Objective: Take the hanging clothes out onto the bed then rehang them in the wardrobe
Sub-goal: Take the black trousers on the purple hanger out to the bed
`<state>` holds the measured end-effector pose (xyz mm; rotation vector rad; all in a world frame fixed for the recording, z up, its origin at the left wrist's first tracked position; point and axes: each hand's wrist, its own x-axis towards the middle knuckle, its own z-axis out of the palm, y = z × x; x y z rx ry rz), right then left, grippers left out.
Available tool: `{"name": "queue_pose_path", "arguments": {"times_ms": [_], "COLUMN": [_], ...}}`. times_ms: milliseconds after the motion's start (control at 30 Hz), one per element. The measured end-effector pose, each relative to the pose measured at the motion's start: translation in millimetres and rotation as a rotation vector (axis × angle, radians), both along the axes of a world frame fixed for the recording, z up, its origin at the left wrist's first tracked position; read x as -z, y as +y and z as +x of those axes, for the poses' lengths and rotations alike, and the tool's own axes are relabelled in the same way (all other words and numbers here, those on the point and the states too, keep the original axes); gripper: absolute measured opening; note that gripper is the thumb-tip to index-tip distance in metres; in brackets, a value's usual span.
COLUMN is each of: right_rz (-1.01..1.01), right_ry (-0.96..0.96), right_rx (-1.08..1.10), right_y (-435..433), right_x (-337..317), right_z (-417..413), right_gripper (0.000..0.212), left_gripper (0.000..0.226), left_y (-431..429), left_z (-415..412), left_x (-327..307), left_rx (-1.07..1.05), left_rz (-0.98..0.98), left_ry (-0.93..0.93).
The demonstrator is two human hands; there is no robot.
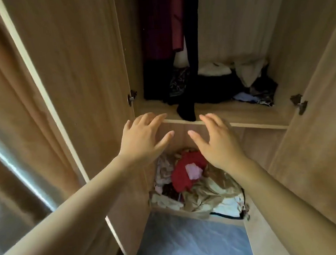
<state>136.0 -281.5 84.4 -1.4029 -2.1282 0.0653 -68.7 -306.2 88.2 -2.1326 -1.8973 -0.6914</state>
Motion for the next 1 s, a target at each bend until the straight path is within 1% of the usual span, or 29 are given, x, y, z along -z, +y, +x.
{"name": "queue_pose_path", "arguments": {"times_ms": [133,300,433,567,667,767,900,1000], "right_rz": [0.138,0.28,0.39,0.427,0.5,0.596,0.771,0.872], "right_ry": [-0.018,-0.02,0.085,0.258,0.275,0.281,0.315,0.331], "right_rx": [-0.003,-0.051,-0.094,-0.097,-0.094,-0.078,-0.038,0.011], "right_y": [100.2,213.8,292.9,364.1,411.4,450.6,491.4,512.8], "right_x": [-69.7,-154.5,-220.9,-280.6,-318.7,-364.0,-441.9,-495.0], "right_z": [-3.8,0.9,-5.2,-19.7,-32.7,-45.3,-62.7,-67.0], "right_gripper": [0.064,0.063,0.057,0.053,0.054,0.054,0.054,0.057], "left_gripper": [0.063,0.065,0.066,0.064,0.057,0.056,0.055,0.055], "left_y": [96.8,213.4,289.9,360.8,409.7,451.1,499.7,530.6], "left_z": [4.5,5.1,-8.0,-27.3,-39.8,-48.2,-60.3,-64.1], "left_x": [-54.8,-126.0,-189.4,-253.8,-301.0,-350.5,-424.3,-474.6], "left_rx": [-0.001,0.016,0.004,-0.023,-0.04,-0.02,0.005,0.028], "left_rz": [0.09,0.205,0.322,0.407,0.476,0.577,0.705,0.779], "left_ry": [-0.024,-0.012,-0.009,0.011,0.054,0.098,0.108,0.082]}}
